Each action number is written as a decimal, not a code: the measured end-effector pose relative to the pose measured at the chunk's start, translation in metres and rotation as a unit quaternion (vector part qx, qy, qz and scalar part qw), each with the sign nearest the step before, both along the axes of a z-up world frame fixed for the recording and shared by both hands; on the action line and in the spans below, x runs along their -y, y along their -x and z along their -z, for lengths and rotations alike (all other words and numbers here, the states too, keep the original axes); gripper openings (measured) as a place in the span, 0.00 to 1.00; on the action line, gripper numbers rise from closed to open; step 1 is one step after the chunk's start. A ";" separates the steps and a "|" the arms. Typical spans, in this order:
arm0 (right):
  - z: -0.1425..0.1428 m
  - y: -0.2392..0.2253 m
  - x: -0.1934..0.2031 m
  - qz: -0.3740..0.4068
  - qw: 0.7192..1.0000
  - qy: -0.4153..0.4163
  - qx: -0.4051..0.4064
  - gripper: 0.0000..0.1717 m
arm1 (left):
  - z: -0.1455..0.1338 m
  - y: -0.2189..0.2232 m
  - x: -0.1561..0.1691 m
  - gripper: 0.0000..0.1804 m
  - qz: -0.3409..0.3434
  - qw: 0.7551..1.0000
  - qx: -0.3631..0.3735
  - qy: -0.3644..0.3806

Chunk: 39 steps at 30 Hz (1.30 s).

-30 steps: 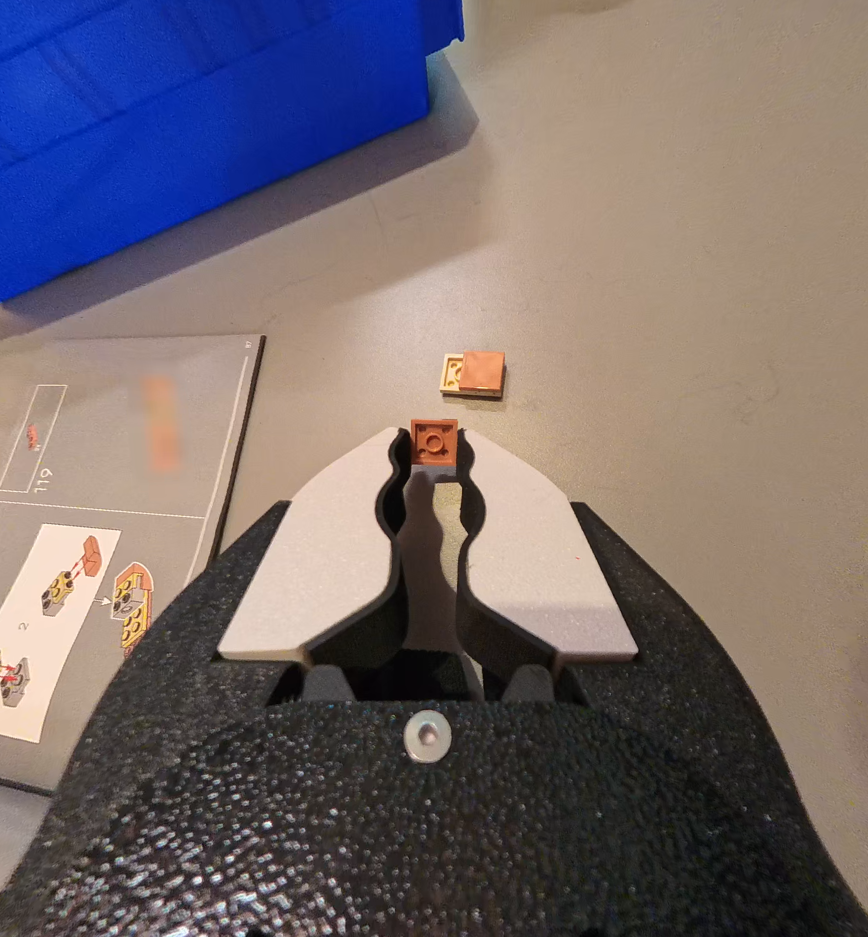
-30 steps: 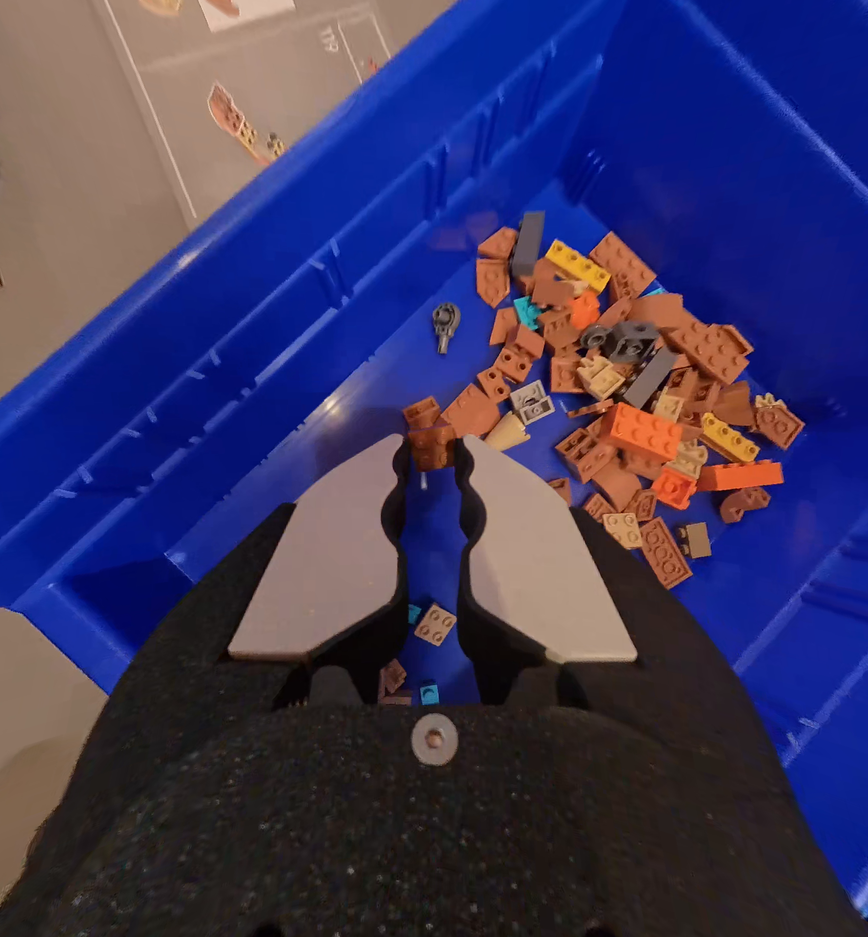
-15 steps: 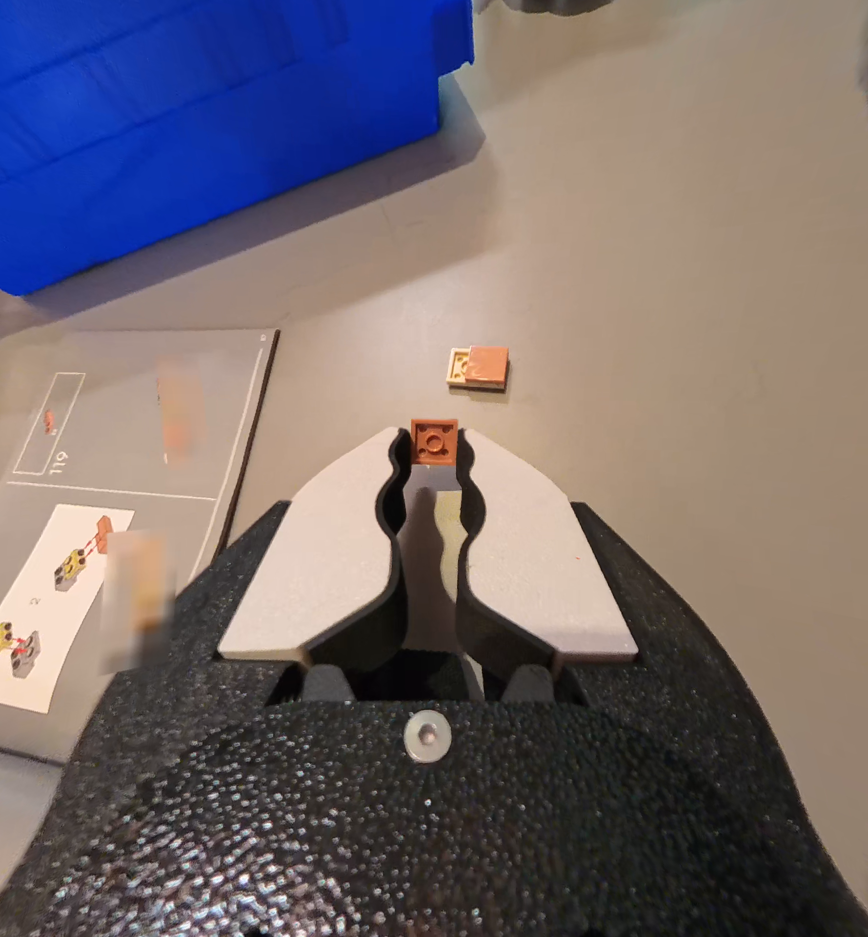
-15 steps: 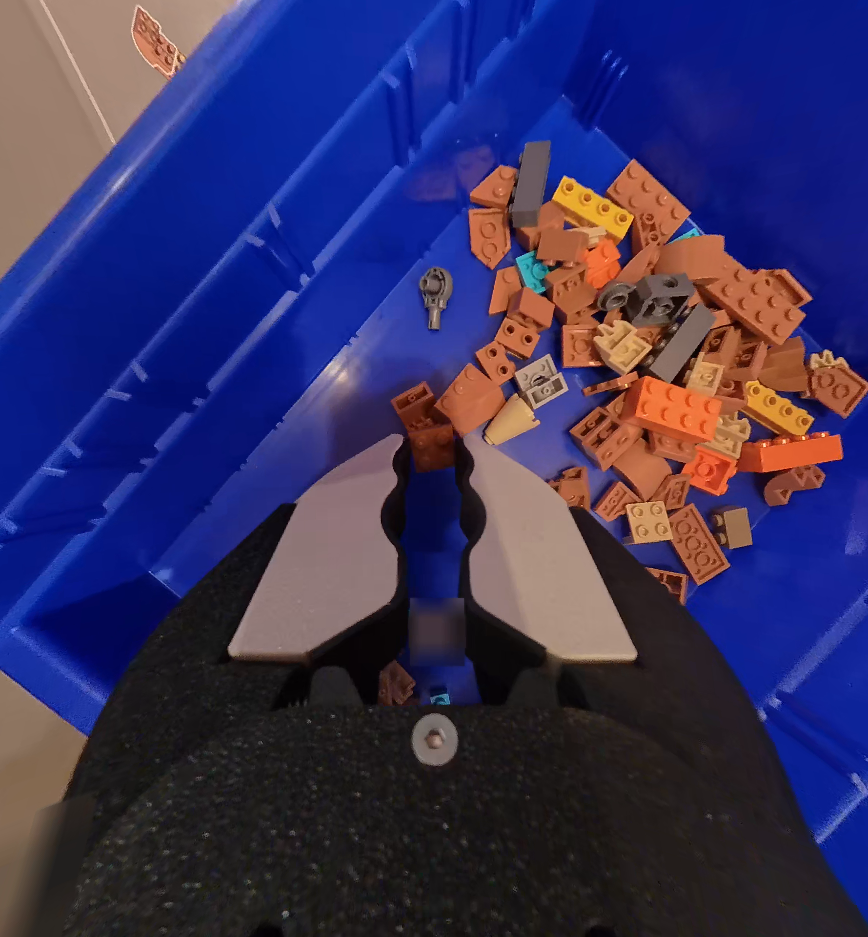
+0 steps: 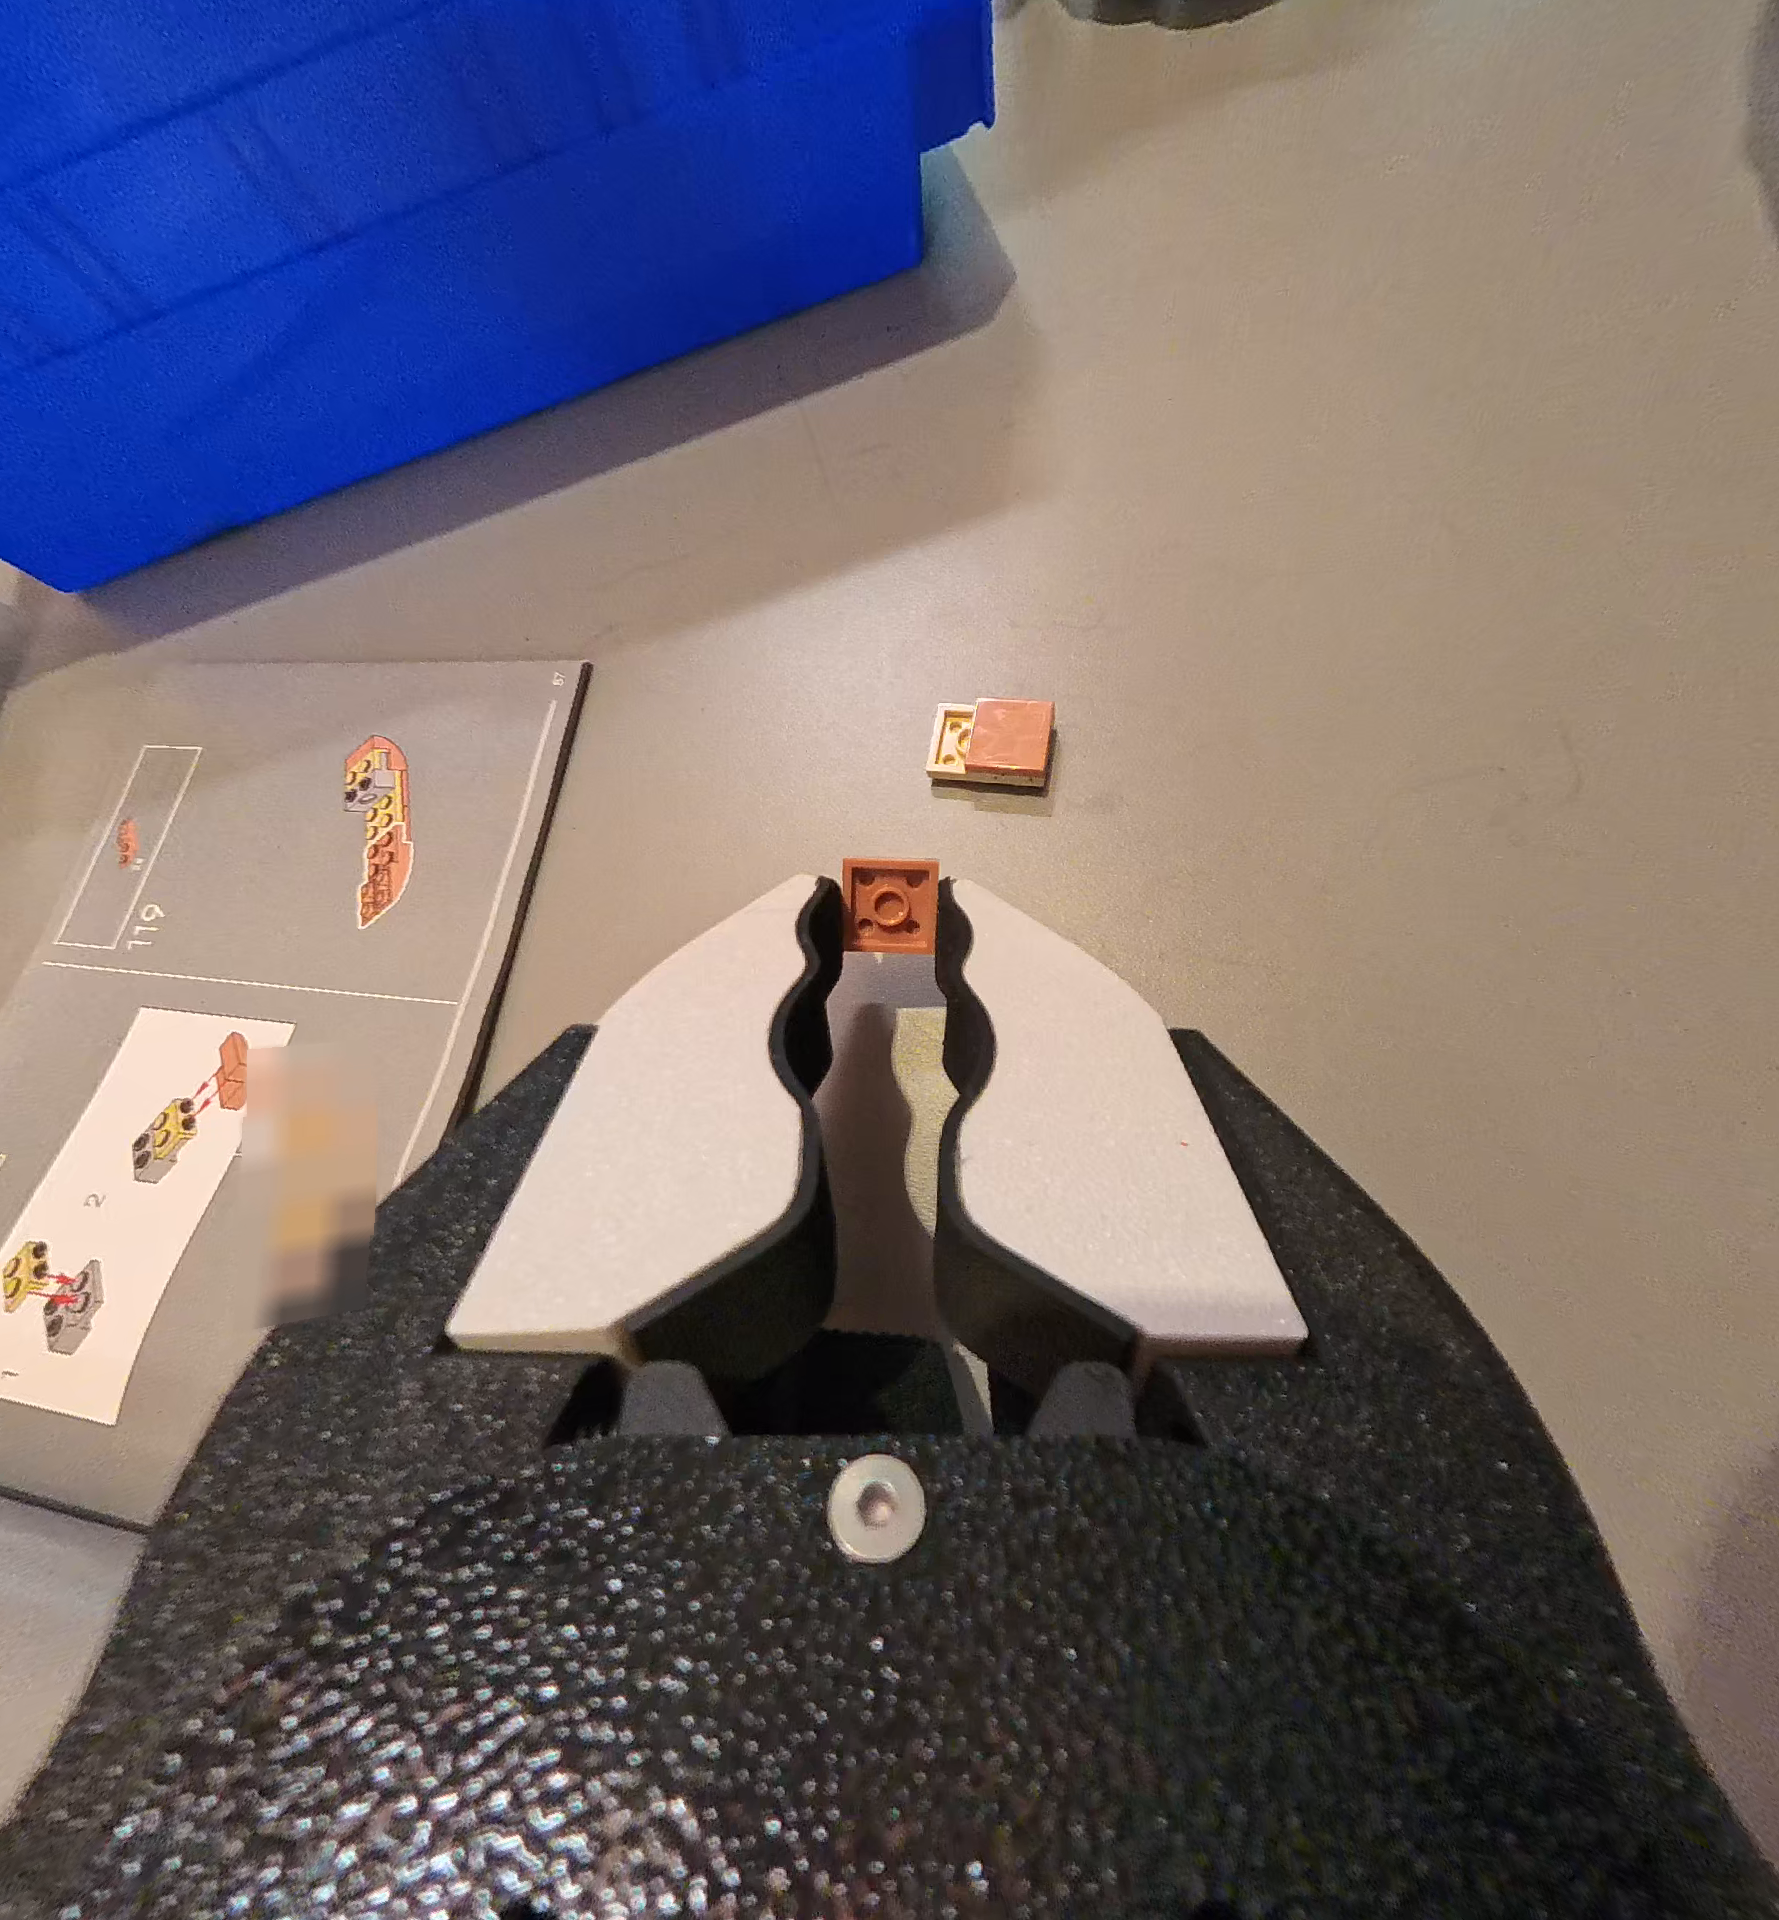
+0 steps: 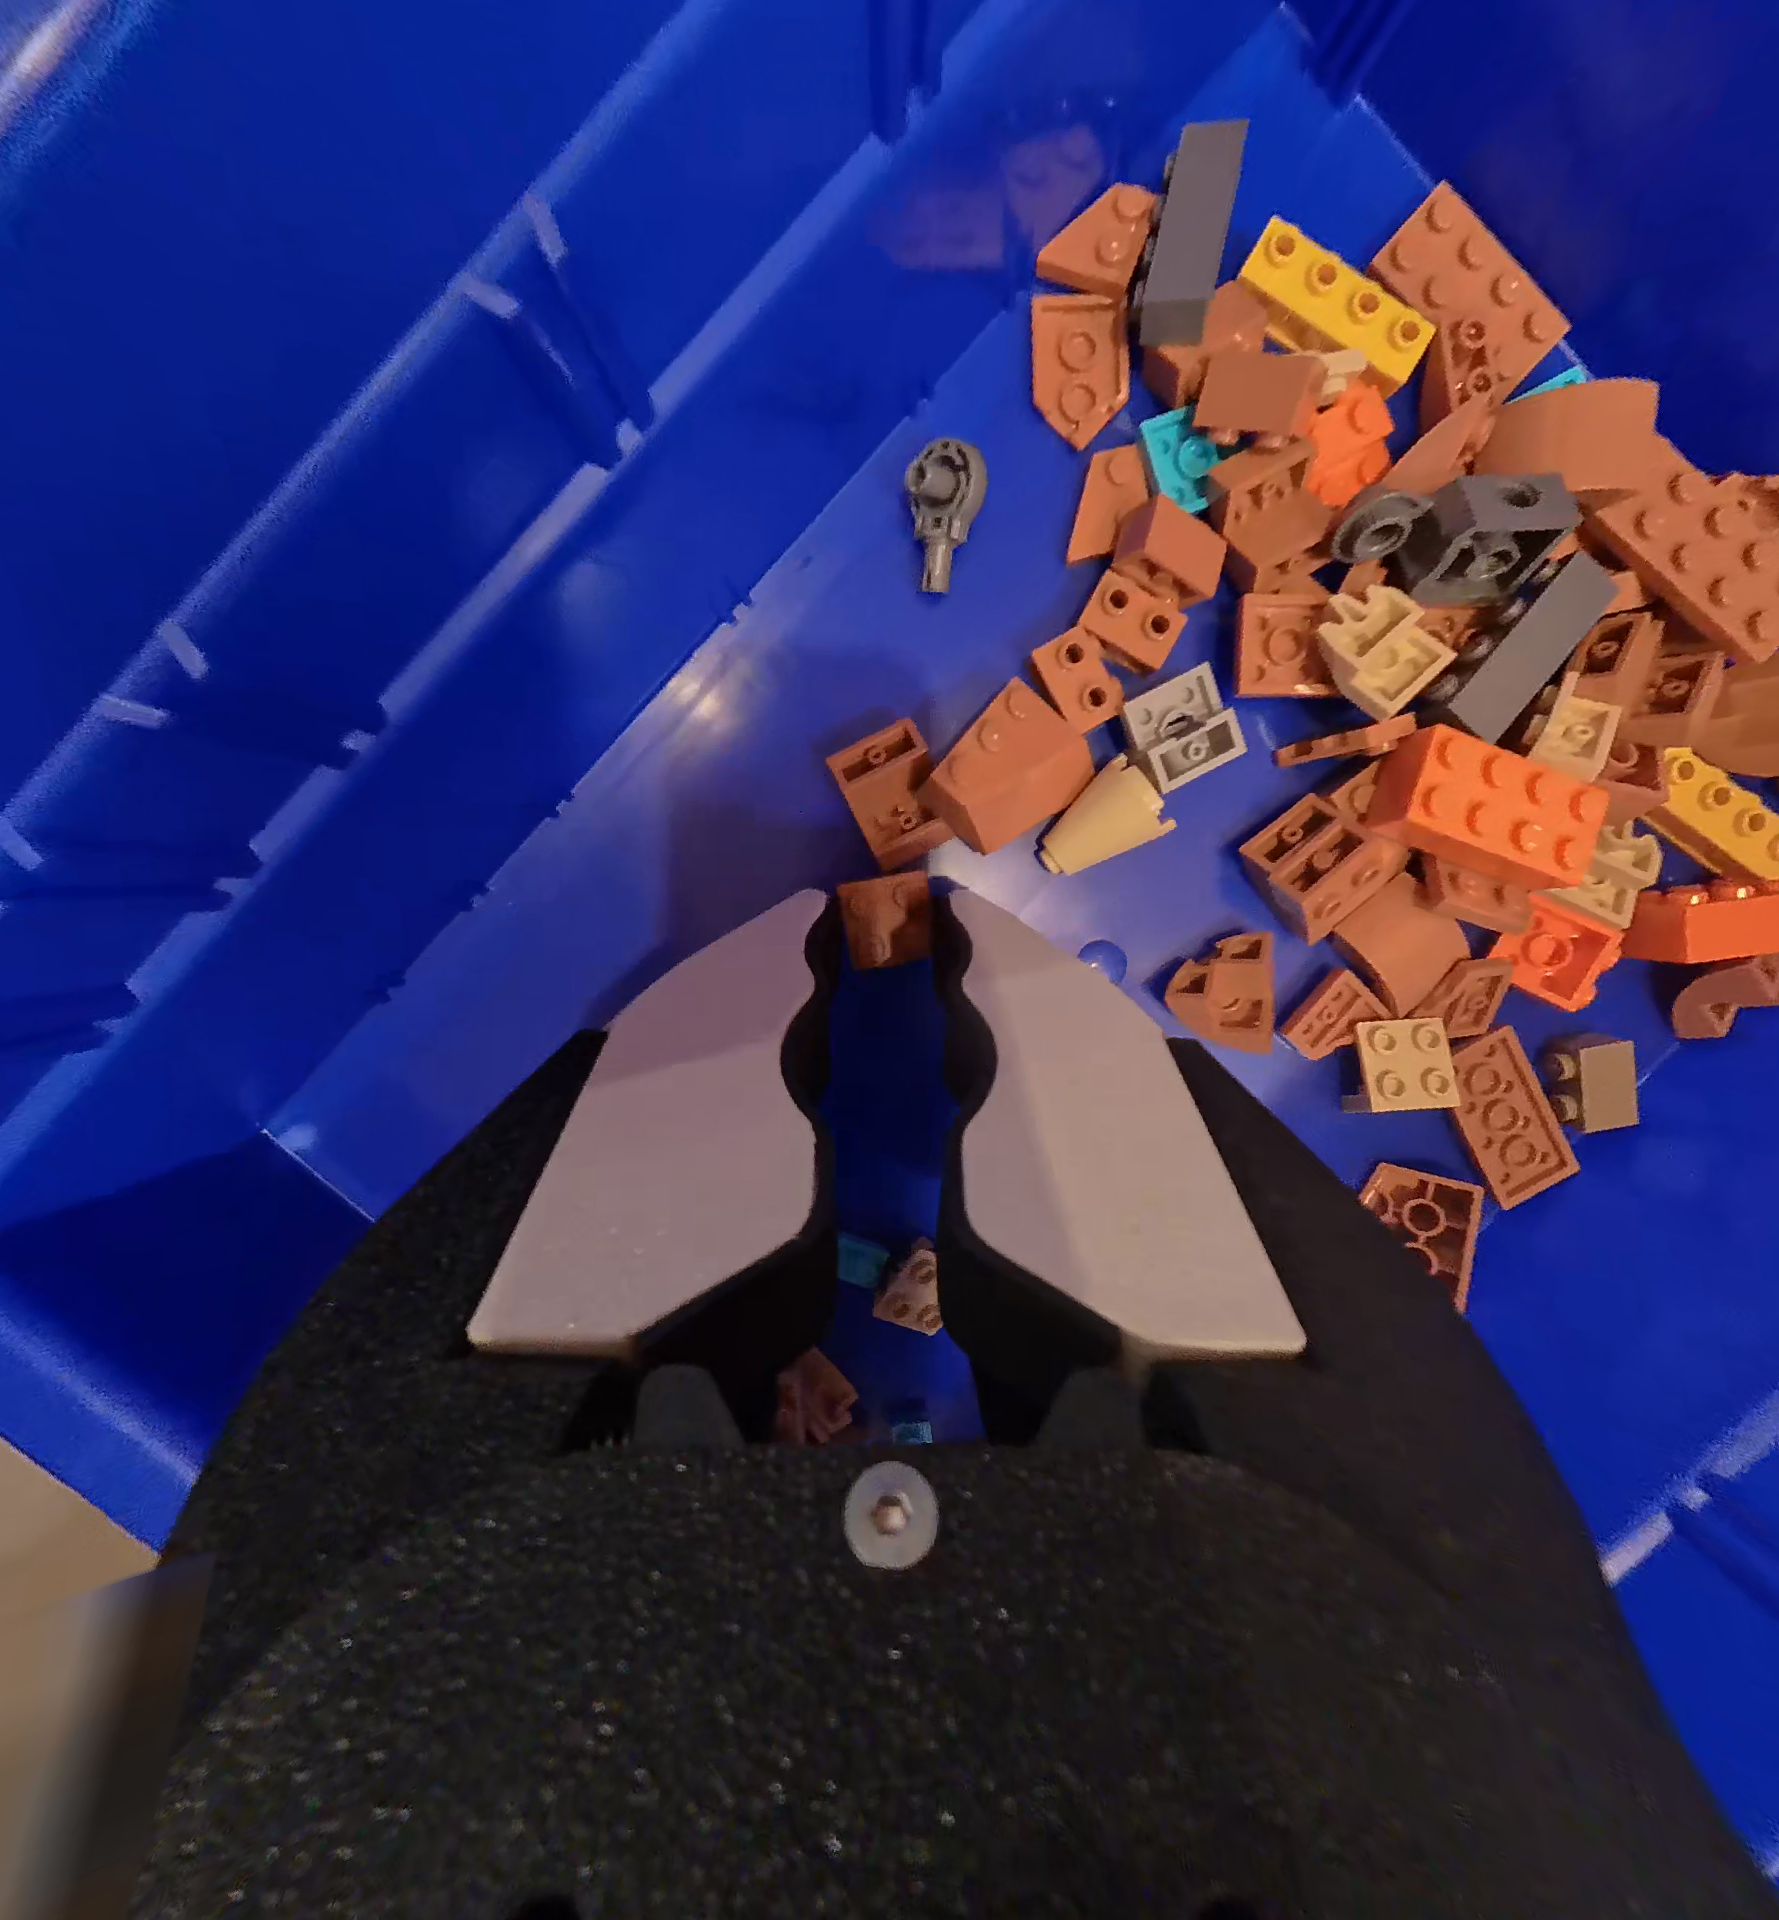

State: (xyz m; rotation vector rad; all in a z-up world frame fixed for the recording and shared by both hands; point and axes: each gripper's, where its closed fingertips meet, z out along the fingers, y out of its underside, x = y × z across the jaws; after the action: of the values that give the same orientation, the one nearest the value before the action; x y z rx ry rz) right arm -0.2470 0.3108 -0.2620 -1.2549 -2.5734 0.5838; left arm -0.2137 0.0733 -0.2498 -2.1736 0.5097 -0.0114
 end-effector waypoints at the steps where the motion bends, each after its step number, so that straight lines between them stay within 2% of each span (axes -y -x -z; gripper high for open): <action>1: 0.000 0.000 0.000 -0.001 1.000 0.000 -0.001 0.10 | 0.000 0.000 0.000 0.09 0.000 1.000 0.000 0.001; 7: -0.001 -0.001 0.001 -0.007 1.000 -0.002 -0.007 0.10 | 0.000 0.000 0.000 0.09 0.000 1.000 0.000 0.000; 19: -0.025 -0.010 0.006 -0.014 0.999 0.001 -0.046 0.09 | 0.003 0.001 -0.001 0.09 -0.003 1.000 0.003 0.010; 32: -0.013 -0.016 0.002 -0.019 0.999 -0.014 -0.026 0.09 | 0.003 0.001 0.000 0.09 -0.002 1.000 0.006 0.012; 36: -0.024 -0.014 0.000 -0.014 0.999 -0.021 -0.043 0.09 | 0.003 0.000 0.000 0.09 0.000 1.000 0.004 0.012; 39: -0.048 -0.015 -0.001 -0.004 0.997 -0.024 -0.069 0.09 | 0.003 0.000 0.000 0.09 0.000 1.000 0.002 0.010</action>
State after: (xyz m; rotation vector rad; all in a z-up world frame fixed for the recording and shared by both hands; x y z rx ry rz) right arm -0.2324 0.3114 -0.2145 -1.1481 -2.4643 0.5853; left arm -0.2136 0.0733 -0.2525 -2.1935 0.5091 -0.0218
